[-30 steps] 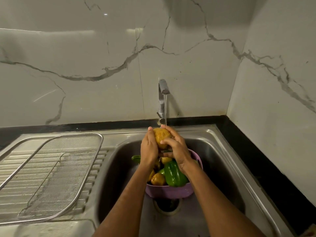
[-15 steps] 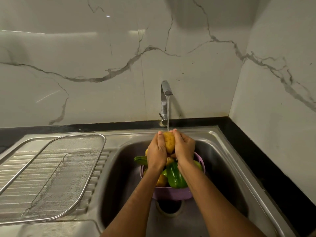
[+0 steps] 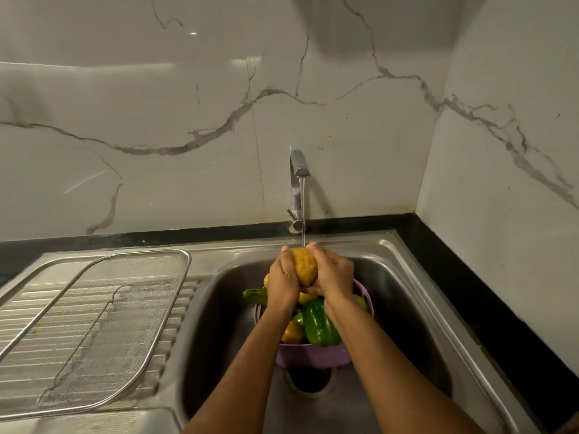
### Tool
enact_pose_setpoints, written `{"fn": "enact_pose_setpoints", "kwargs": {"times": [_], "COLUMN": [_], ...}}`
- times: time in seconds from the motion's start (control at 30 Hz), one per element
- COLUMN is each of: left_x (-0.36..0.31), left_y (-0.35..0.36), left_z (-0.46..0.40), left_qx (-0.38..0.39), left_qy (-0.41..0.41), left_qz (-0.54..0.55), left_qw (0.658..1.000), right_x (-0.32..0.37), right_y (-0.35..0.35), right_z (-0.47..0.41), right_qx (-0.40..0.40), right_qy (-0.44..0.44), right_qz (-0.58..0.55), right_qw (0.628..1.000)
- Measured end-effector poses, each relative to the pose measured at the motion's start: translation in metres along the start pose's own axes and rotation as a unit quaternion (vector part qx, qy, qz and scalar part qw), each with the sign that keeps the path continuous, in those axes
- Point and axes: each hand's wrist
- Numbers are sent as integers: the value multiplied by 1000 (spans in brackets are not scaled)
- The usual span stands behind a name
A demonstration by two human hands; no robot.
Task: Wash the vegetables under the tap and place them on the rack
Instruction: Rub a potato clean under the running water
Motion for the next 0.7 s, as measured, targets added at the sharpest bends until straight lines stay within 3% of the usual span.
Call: {"fn": "enact_pose_setpoints", "kwargs": {"times": [0.13, 0.3, 0.37, 0.43, 0.57, 0.63, 0.7], "left_x": [1, -17, -26, -26, -17, -13, -3], "left_y": [4, -5, -11, -16, -25, -24, -21], "left_z": [-5, 6, 12, 13, 24, 36, 41], "left_qx": [18, 21, 34, 40, 112, 139, 118], "left_qy": [-23, -180, -202, -174, 5, 17, 27], "left_qz": [30, 168, 177, 166, 56, 89, 100], "left_qw": [999, 969, 963, 970, 992, 986, 988], "right_x": [3, 4, 10, 15, 25, 26, 20], "right_y": [-5, -8, -7, -7, -16, -18, -15], "right_z": [-7, -4, -3, -2, -4, -7, -8], "right_qx": [9, 105, 140, 152, 137, 129, 106], "right_qy": [17, 27, 31, 22, -12, -25, -19], "right_qz": [6, -5, -7, -7, 10, 39, 70], "right_qw": [1000, 994, 990, 988, 991, 991, 992]}}
Point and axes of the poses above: each hand's wrist, its own z-axis away from the middle knuckle, its own y-axis out of the palm, x = y × z, and after that the axes turned 10 degrees about -y, right-handed
